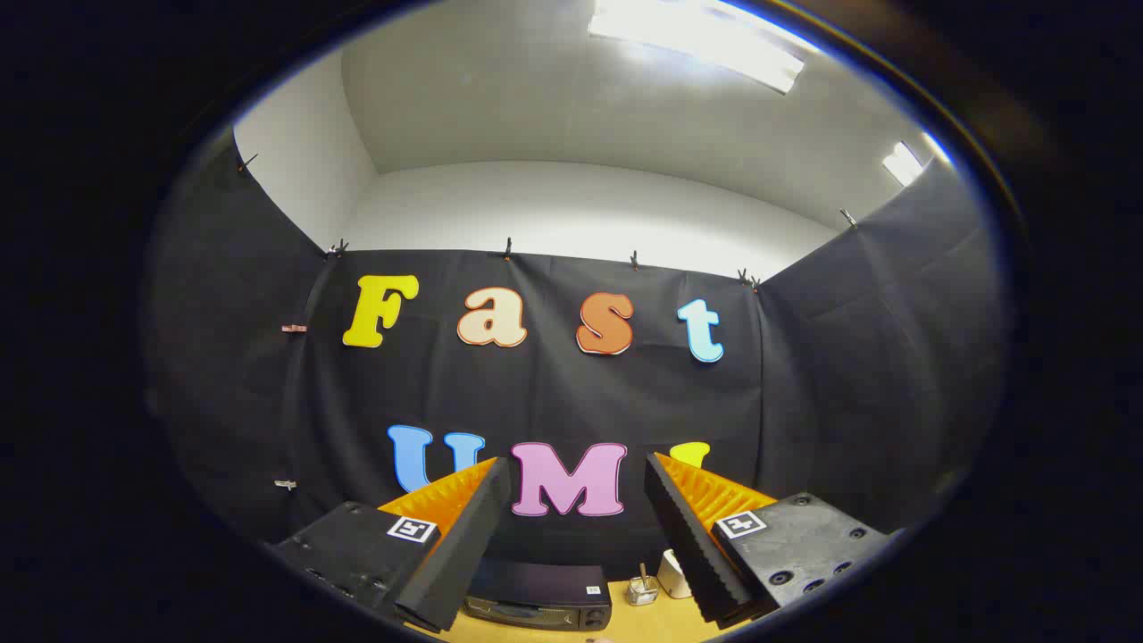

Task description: Open the toaster oven, put the food inside, and close the toaster oven door.

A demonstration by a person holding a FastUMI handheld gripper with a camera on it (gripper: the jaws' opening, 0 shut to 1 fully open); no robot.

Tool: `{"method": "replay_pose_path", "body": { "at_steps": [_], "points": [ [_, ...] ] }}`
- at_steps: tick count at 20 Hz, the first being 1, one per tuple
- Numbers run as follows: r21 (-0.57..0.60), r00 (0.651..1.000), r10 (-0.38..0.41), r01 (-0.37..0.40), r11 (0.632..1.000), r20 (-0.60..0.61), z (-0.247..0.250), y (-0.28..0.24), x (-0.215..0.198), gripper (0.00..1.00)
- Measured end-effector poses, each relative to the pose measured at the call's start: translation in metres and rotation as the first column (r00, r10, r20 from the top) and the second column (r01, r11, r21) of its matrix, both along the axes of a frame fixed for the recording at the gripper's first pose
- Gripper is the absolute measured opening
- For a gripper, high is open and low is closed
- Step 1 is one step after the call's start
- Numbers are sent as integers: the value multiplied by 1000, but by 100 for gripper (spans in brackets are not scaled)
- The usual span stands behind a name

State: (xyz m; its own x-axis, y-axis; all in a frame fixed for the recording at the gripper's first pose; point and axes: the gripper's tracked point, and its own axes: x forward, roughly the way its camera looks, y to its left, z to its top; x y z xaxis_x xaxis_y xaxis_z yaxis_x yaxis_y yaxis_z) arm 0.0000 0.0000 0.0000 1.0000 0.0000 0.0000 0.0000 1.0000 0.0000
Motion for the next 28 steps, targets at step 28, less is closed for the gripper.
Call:
{"method": "replay_pose_path", "body": {
  "at_steps": [28],
  "points": [
    [52, 997, -41, 44, 998, -68, -42, -2, 43, 98]
  ]
}}
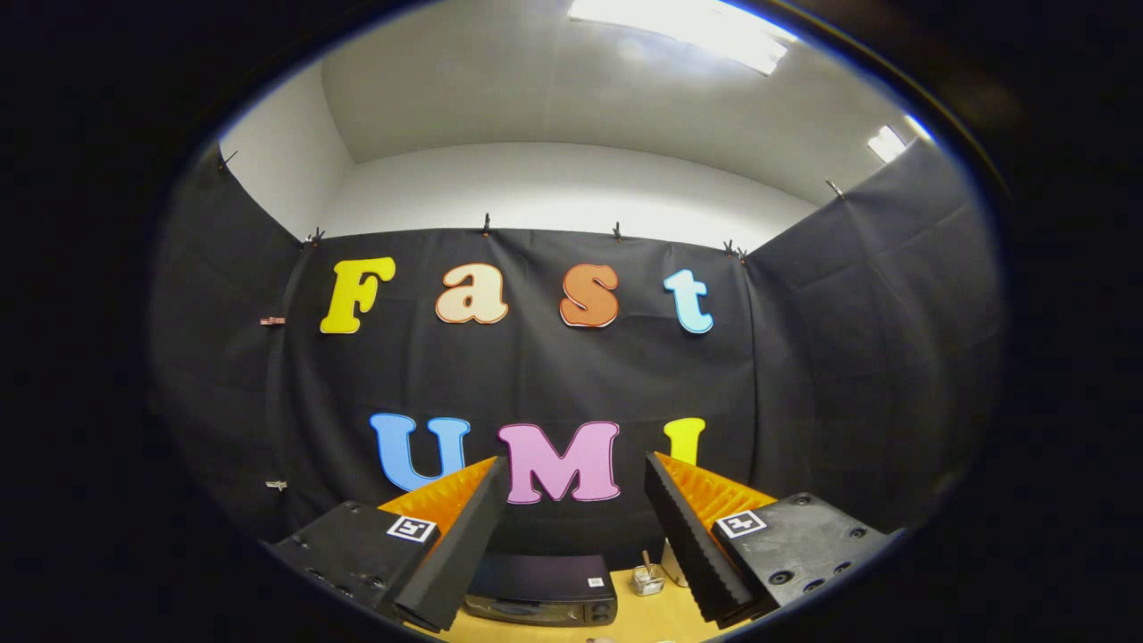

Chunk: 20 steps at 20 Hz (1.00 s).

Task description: Open the toaster oven, put the food inside, and close the toaster oven door.

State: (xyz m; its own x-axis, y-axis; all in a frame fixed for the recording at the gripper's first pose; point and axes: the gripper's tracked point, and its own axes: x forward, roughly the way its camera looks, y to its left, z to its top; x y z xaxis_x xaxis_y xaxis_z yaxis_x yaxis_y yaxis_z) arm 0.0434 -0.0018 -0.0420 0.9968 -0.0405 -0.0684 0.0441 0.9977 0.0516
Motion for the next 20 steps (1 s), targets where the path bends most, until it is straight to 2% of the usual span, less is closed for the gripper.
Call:
{"method": "replay_pose_path", "body": {
  "at_steps": [2, 5, 10, 13, 16, 20],
  "points": [
    [0, 1000, 17, -17, 1000, -3, -24, 8, 10, 98],
    [-31, 999, 37, -38, 999, -33, -90, 23, 15, 98],
    [7, 995, -20, 21, 1000, -95, -225, 42, 34, 98],
    [2, 989, -14, 15, 1000, -148, -295, 58, 56, 98],
    [-28, 958, 15, -24, 999, -287, -374, 73, 61, 98],
    [-11, 915, 22, -29, 1000, -403, -444, 81, 61, 98]
  ]
}}
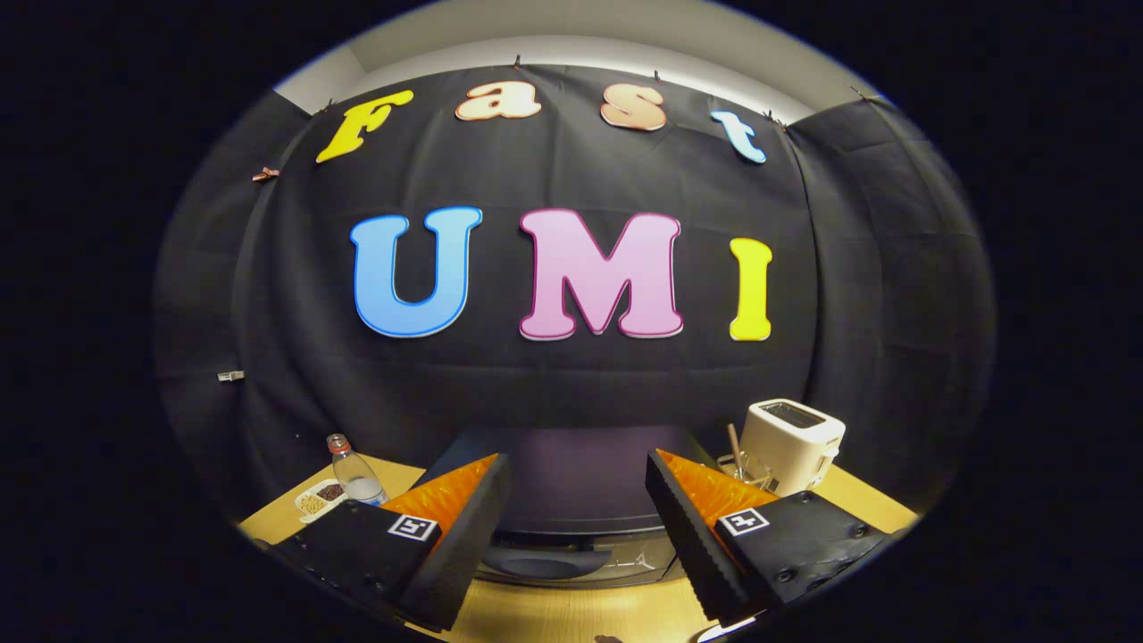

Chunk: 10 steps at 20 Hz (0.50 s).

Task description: Open the toaster oven, put the food inside, and close the toaster oven door.

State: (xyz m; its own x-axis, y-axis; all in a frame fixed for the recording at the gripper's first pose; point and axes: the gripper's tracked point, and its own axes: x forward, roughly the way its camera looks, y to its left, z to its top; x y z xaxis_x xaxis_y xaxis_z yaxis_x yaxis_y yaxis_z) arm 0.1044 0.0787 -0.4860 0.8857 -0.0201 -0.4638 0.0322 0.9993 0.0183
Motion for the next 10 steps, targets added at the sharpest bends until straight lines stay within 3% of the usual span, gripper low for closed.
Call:
{"method": "replay_pose_path", "body": {
  "at_steps": [5, 10],
  "points": [
    [-20, 994, 12, -14, 1000, -112, -51, 9, -2, 99],
    [-30, 988, 23, -28, 999, -151, -66, 12, -5, 99]
  ]
}}
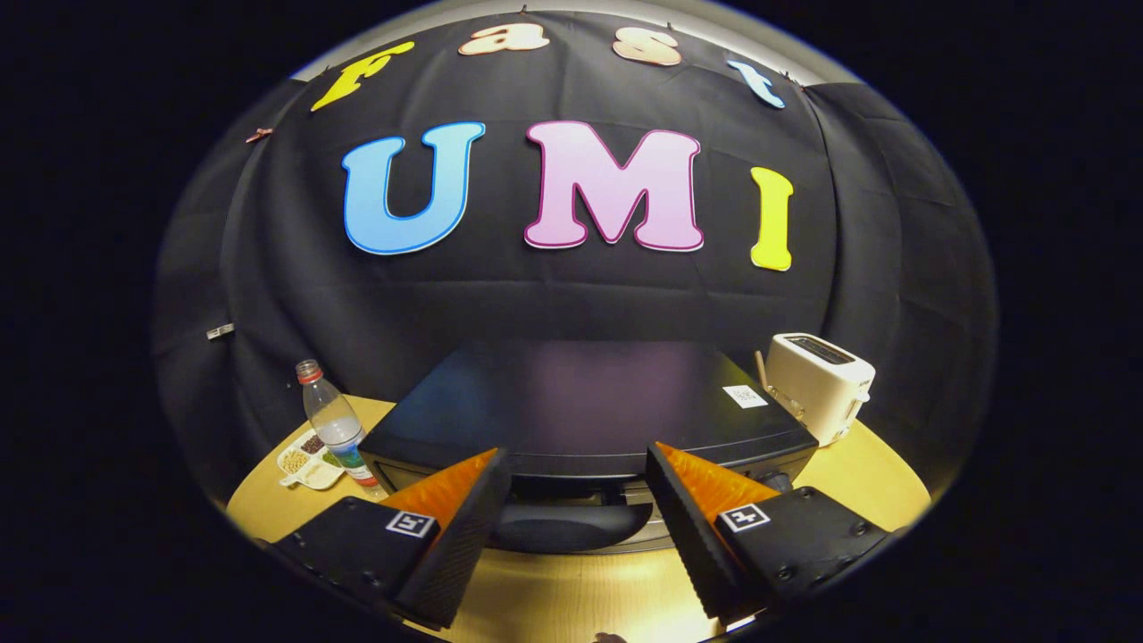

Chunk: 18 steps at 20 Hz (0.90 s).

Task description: Open the toaster oven, put the food inside, and close the toaster oven door.

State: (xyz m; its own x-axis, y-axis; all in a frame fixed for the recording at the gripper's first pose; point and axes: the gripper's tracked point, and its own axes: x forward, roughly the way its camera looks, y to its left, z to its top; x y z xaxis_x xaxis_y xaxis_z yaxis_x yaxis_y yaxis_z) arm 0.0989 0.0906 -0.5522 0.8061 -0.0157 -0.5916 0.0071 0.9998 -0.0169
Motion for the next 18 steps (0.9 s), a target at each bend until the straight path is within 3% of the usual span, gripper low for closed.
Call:
{"method": "replay_pose_path", "body": {
  "at_steps": [5, 7, 11, 14, 17, 18],
  "points": [
    [20, 996, -36, 38, 999, -84, -19, -3, -16, 99],
    [0, 996, -16, 16, 1000, -93, -18, -2, -23, 99],
    [22, 982, -8, 12, 1000, -189, -19, -1, -65, 99],
    [1, 949, 28, -29, 1000, -314, -30, -2, -117, 99],
    [28, 872, 82, -78, 997, -483, -61, 2, -180, 99],
    [41, 863, 82, -71, 997, -498, -60, -2, -189, 100]
  ]
}}
